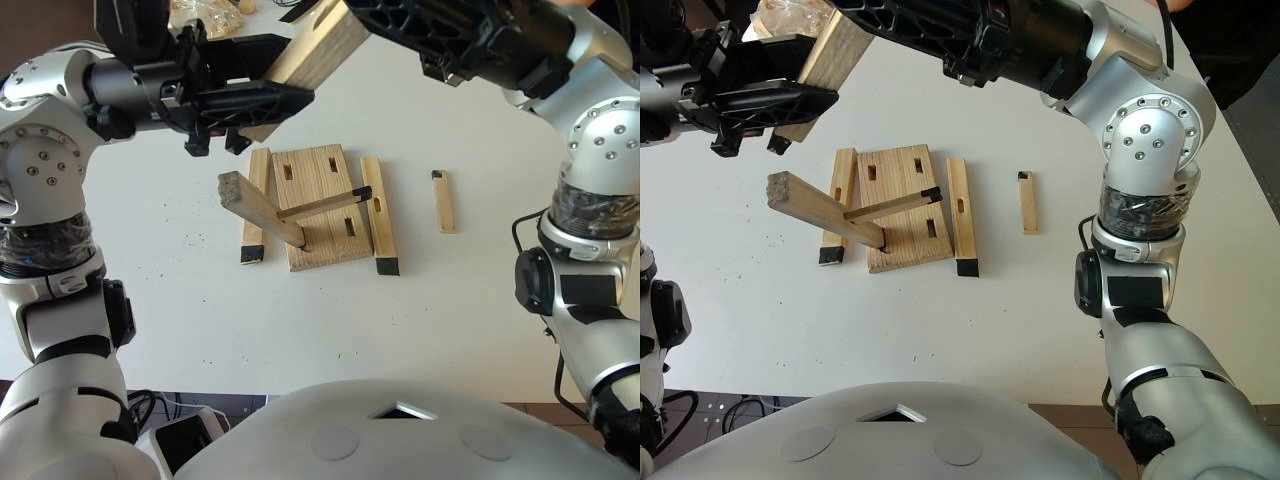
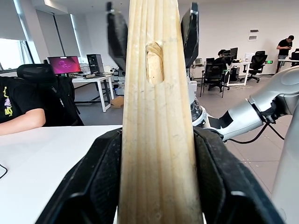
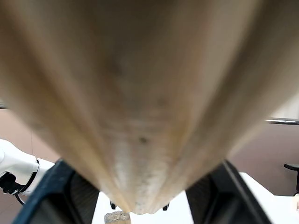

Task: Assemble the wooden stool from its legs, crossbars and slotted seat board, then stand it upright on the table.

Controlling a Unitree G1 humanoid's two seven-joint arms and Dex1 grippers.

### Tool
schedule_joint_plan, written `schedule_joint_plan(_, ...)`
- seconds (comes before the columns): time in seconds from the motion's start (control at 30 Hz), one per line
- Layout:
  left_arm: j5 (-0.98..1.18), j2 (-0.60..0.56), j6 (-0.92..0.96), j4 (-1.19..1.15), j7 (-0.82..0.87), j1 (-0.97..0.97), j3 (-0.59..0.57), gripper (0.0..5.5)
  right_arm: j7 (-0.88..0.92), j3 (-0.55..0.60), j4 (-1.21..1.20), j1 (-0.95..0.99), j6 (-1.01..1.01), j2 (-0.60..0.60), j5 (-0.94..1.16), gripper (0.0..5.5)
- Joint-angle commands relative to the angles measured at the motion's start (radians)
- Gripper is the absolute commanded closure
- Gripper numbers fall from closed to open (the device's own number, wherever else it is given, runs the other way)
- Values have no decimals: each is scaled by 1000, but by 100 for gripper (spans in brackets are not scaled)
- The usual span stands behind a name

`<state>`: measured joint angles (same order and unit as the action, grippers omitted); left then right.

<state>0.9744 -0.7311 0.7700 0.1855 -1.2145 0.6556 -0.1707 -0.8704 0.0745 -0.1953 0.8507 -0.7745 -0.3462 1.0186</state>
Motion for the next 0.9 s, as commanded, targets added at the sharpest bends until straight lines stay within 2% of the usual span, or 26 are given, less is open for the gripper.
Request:
schedule_joint_plan(0.03, -15, -2, -10, 3, -2, -13, 6, 347, -2, 12, -7, 1, 9, -12, -5, 344)
schedule_joint_plan(0.3, -60, 7, -54, -10, 22, -19, 25, 347, 13, 26, -15, -12, 11, -11, 1, 345)
schedule_joint_plan(0.33, -62, 9, -55, -13, 29, -14, 27, 311, 14, 27, -13, -12, 13, -11, -1, 345)
schedule_joint_plan(0.47, -85, 20, -64, -23, 63, -4, 29, 250, 19, 26, 14, -9, 35, -14, -33, 346)
schedule_joint_plan(0.57, -194, 4, -150, -34, 69, -41, 56, 248, 5, 24, 50, -11, 79, -35, -88, 346)
schedule_joint_plan(0.77, -272, -34, -230, -101, 126, -224, -79, 248, -81, 37, 122, -72, 204, -162, -249, 346)
schedule_joint_plan(0.9, -297, 17, -275, -95, 239, -329, -165, 248, -131, -49, 181, -172, 360, -221, -444, 346)
